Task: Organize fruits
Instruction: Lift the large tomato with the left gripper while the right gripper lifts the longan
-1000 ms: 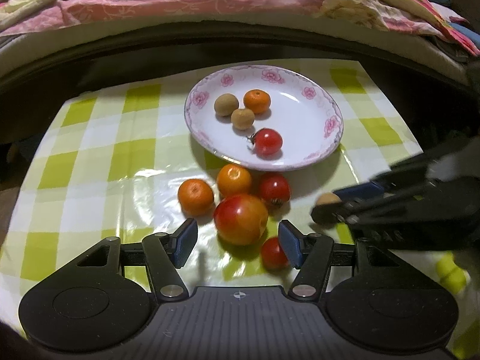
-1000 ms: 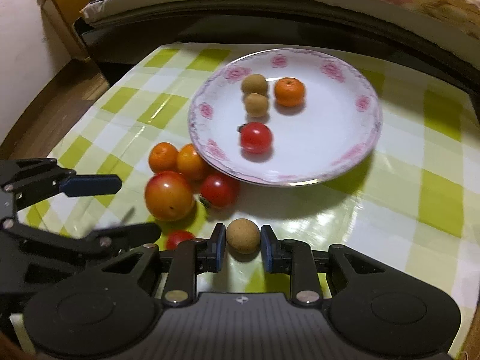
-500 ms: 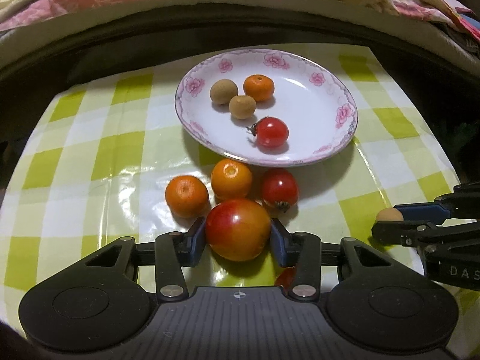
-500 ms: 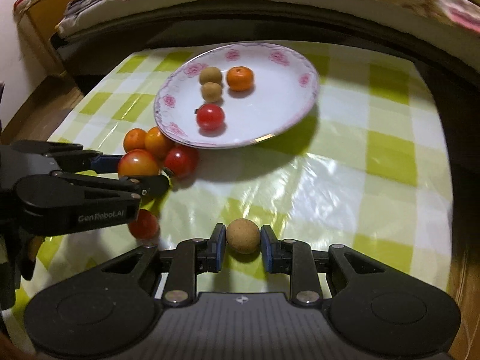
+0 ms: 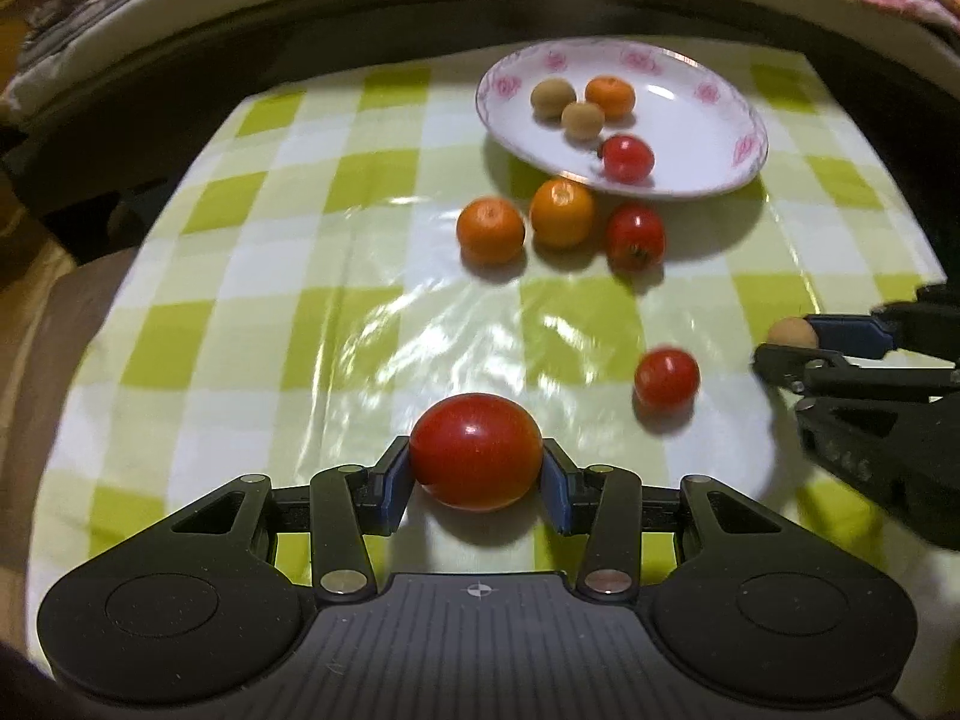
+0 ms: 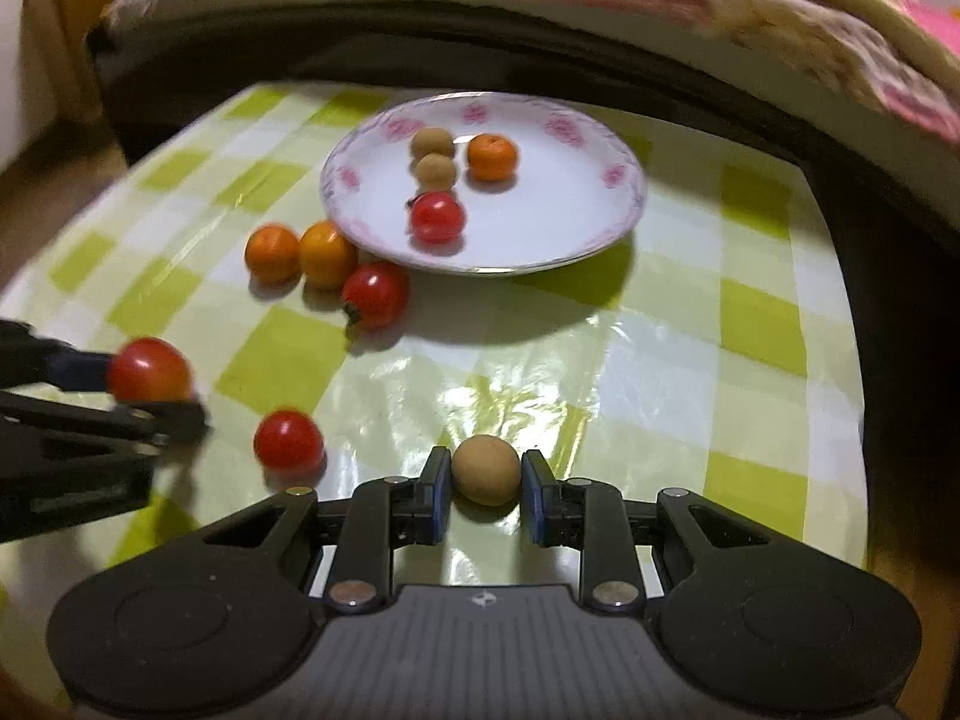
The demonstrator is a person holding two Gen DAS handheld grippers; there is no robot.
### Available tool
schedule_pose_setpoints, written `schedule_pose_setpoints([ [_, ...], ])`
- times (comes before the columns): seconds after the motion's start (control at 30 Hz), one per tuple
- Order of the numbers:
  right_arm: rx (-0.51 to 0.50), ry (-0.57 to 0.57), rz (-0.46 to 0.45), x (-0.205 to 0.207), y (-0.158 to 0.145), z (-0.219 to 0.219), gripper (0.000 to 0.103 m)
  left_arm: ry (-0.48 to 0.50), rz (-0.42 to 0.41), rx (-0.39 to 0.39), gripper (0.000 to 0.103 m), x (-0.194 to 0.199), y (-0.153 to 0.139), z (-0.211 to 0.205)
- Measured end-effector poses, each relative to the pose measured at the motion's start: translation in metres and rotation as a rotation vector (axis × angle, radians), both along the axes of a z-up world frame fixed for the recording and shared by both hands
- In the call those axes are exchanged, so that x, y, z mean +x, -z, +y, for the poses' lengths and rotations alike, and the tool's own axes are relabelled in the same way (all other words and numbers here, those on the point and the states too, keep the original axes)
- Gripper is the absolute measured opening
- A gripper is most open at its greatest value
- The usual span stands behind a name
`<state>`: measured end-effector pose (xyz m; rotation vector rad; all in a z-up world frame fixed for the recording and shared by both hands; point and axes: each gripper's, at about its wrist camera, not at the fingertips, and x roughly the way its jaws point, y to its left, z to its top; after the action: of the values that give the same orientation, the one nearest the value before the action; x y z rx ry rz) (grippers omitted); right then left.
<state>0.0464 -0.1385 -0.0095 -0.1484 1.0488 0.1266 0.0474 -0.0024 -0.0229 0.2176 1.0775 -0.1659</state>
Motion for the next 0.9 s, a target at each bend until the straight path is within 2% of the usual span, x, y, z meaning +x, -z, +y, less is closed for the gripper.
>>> schedule_pose_setpoints([
  [0.2,-0.048,-0.101,-0.012,-0.015,-0.006,0.017,0.029,0.004,0.017,0.049,0.052,-0.013,0.002,-0.015],
  [0.33,-0.052,-0.092,0.014,-0.017,-0.004,0.008,0.029,0.034,0.021,0.057,0.052,-0.018,-0.001,-0.026],
  [0.47,-0.039,-0.091,-0.009,-0.016,-0.015,0.009,0.029,0.028,0.011,0.041,0.052,-0.021,-0.01,-0.028],
  [0.57,-0.024,-0.095,-0.029,-0.015,-0.023,0.011,0.029,0.02,-0.01,0.063,0.052,-0.02,-0.017,-0.027],
  [0.73,-0.01,-0.091,-0.045,-0.016,-0.033,0.01,0.029,0.01,-0.021,0.034,0.052,-0.021,-0.025,-0.031],
  [0.9,0.009,-0.06,-0.066,-0.01,-0.042,0.006,0.029,0.049,-0.042,0.004,0.052,-0.011,-0.027,-0.032],
])
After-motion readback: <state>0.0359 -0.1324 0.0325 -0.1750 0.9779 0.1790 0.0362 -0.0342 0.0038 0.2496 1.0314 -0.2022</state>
